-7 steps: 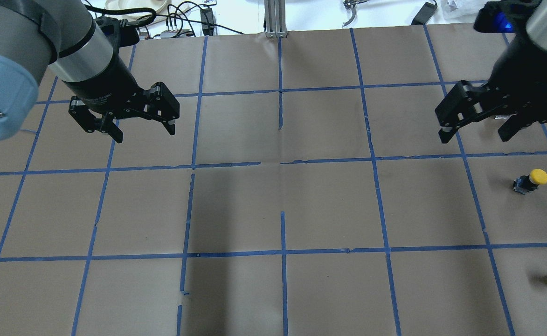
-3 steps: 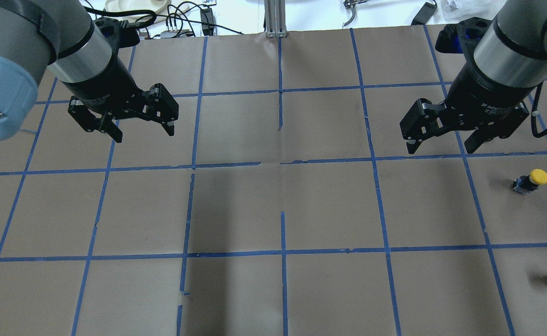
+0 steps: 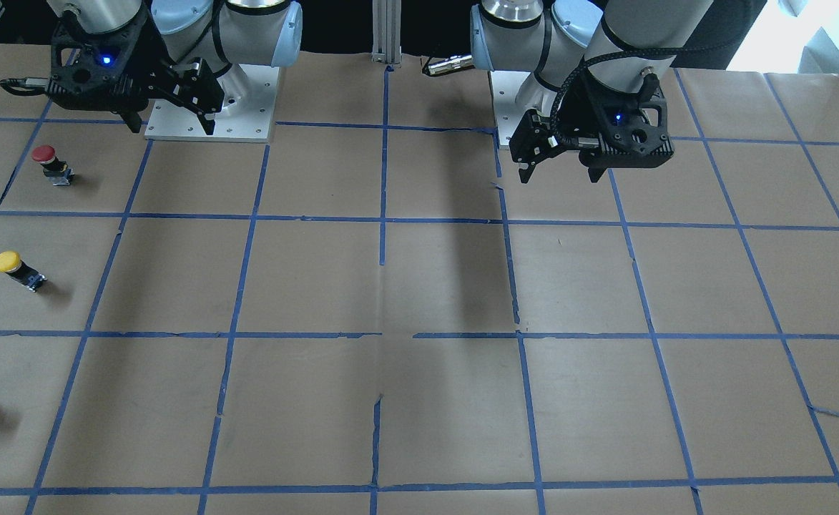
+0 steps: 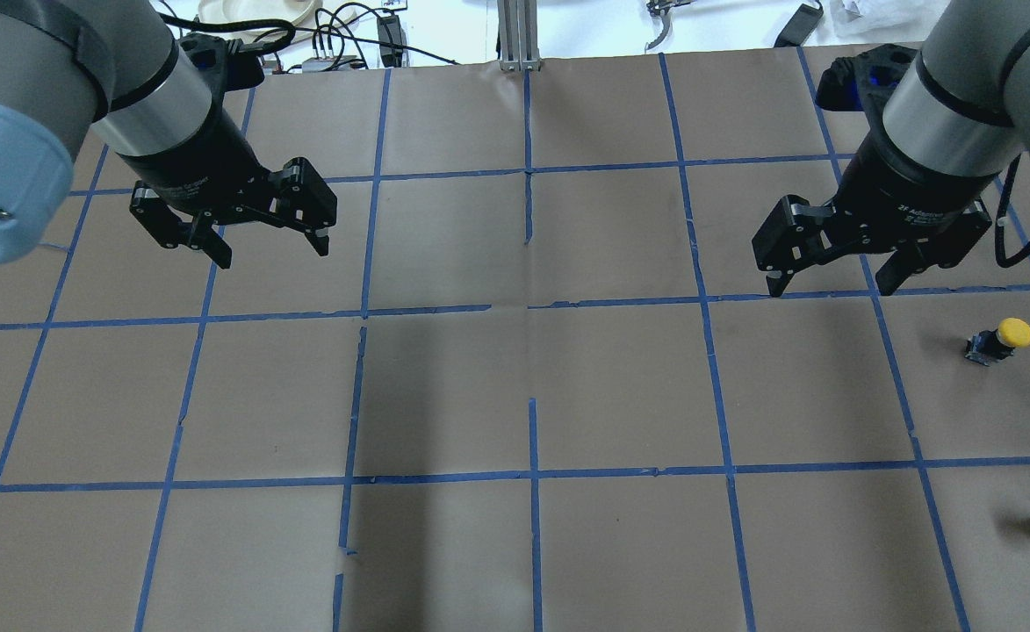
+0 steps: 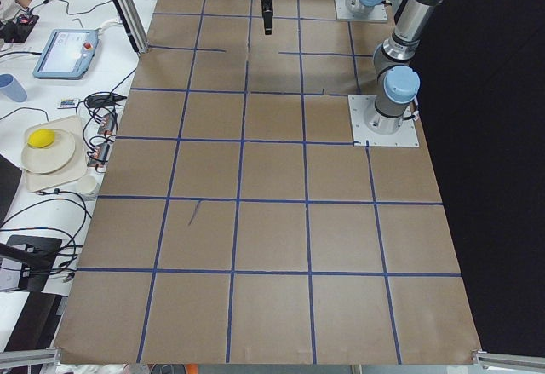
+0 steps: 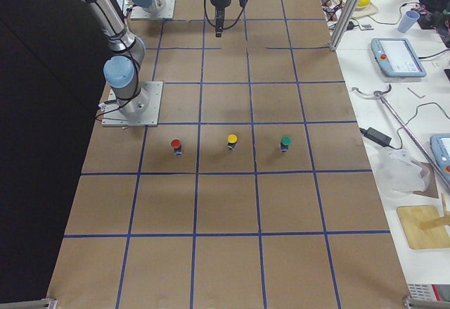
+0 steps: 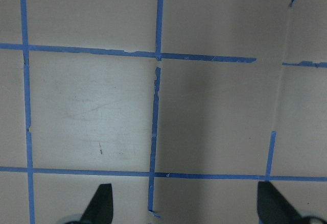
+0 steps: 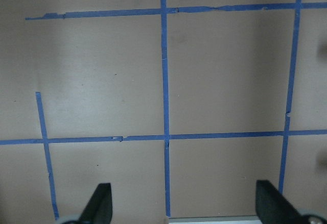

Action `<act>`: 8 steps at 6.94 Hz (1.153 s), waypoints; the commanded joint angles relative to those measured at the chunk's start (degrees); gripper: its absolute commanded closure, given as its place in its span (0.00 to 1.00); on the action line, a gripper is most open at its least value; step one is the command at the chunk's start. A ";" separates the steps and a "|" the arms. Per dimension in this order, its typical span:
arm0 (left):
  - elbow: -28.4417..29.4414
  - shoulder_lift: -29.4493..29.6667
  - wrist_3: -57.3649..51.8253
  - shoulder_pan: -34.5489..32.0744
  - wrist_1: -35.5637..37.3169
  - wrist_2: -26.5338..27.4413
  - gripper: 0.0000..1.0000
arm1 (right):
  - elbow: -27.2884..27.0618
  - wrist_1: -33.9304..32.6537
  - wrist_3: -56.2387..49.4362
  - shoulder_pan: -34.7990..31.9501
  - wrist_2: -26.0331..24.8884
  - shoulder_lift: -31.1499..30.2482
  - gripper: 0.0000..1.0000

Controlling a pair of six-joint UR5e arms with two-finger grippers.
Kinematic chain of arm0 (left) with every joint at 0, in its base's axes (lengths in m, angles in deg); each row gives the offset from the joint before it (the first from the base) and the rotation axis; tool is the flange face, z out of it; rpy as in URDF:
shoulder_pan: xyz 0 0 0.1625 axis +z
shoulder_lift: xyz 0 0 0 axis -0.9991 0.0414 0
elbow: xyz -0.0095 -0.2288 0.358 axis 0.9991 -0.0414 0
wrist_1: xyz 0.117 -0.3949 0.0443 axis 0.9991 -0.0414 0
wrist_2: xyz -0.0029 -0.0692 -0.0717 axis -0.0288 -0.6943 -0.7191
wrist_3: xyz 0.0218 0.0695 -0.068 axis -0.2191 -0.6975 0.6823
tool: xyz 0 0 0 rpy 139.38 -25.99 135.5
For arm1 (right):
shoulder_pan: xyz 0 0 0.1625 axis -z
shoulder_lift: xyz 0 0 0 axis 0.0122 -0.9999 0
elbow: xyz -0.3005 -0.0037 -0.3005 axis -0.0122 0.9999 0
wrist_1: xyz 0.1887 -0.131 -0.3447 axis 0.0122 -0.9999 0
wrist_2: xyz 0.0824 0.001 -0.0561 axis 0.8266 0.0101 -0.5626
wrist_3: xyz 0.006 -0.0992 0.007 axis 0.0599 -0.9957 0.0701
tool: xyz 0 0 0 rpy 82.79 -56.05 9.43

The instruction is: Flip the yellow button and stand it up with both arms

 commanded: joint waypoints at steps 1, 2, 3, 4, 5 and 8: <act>-0.12 0.18 0.00 0.28 0.01 -0.01 0.00 | -0.40 -1.45 0.33 -0.12 -2.48 -0.28 0.00; -0.12 -0.34 0.00 0.11 -0.33 0.16 0.00 | -0.05 -1.46 0.24 -0.12 -2.22 -0.36 0.00; -0.12 -0.35 0.00 0.19 -0.43 0.25 0.00 | 0.04 -1.46 0.24 -0.30 -1.69 -0.28 0.00; 0.05 -0.09 0.00 0.11 -0.25 -0.18 0.00 | 0.12 -1.54 0.24 -1.34 -0.21 -0.28 0.00; 0.31 -0.17 0.08 0.02 -0.25 -1.32 0.00 | 0.12 -2.15 0.24 -2.22 0.07 -0.10 0.00; -0.04 -0.35 0.00 0.02 -0.43 -1.24 0.00 | -0.05 -2.07 -0.46 -2.23 2.18 -0.28 0.00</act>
